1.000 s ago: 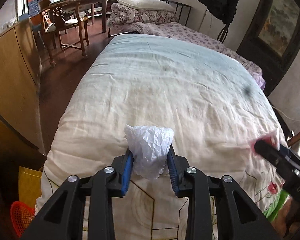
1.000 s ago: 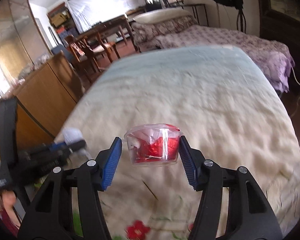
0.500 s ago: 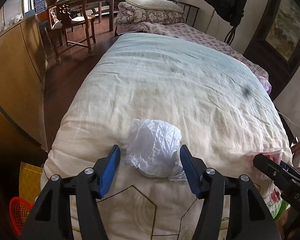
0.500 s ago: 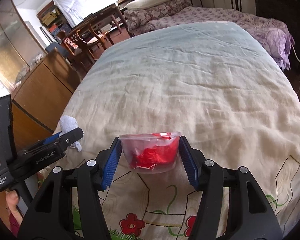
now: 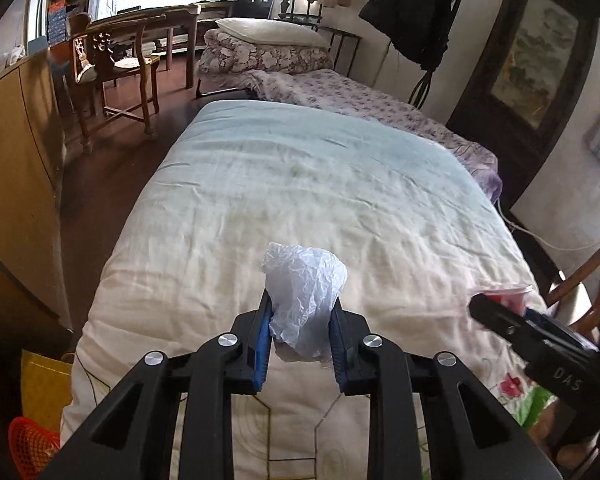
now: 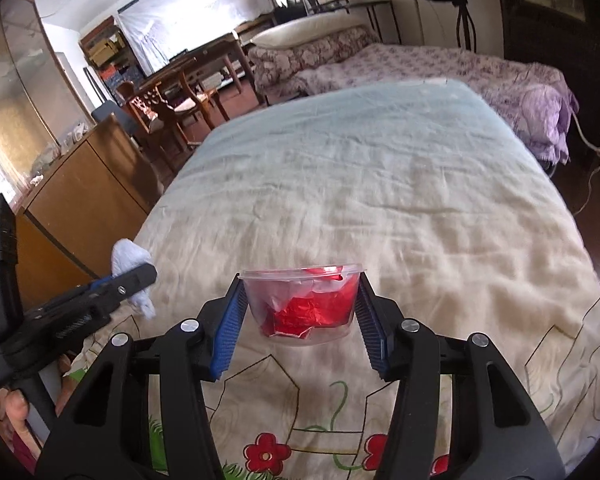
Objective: Collect trash
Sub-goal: 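Lift the clear red cup with the right tool while the left tool holds the bag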
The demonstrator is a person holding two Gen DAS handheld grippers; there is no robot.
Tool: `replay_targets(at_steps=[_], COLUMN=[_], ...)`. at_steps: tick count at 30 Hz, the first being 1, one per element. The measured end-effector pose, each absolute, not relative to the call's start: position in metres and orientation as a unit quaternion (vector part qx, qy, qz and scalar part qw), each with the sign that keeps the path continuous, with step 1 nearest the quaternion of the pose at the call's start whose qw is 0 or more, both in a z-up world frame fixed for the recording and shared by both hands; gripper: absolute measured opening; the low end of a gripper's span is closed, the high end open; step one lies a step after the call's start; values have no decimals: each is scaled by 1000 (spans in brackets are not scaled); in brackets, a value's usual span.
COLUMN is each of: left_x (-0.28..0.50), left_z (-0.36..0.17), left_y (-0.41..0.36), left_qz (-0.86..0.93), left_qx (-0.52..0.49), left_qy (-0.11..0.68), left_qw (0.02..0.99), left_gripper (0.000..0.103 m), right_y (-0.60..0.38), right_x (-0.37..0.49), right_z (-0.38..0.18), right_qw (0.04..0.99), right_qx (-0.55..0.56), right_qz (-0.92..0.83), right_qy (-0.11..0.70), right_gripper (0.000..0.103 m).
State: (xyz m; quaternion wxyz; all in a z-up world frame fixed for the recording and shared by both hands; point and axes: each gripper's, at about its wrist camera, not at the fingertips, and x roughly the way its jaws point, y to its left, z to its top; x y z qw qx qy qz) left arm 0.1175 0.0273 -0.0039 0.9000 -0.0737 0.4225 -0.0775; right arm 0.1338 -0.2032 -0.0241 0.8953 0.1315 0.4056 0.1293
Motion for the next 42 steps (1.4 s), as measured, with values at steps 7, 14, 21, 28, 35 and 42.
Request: replay_targets(at_steps=[7,14,21,28,35,42], left_x=[106,77,56,23,-13,-53], left_z=[6,-5,-8,1,36,79], left_y=[21,10,2,6,7,0], left_qz=[-79,-69,-57,-44,-45,-49], left_qx=[-69,-36,-18,-22,-13,-4], left_qy=[411,414,404,398,359,307], left_qw=[906,907,913,916,932,950], left_gripper=[25,25,25,26,26,26], right_y=[-202,-213,-220,-223,-222,-218], right_x=[119,96,83,59,26,-13], right_z=[-16,-26,-30,-30,-2,43], right_qw=[906,902,901,894,905,925], right_qx=[120,128,138,152,146,139], right_qz=[125,123,124,139,147,163], right_qy=[386,394,391,398,371,314], right_gripper=[53,53,53,53,53,53])
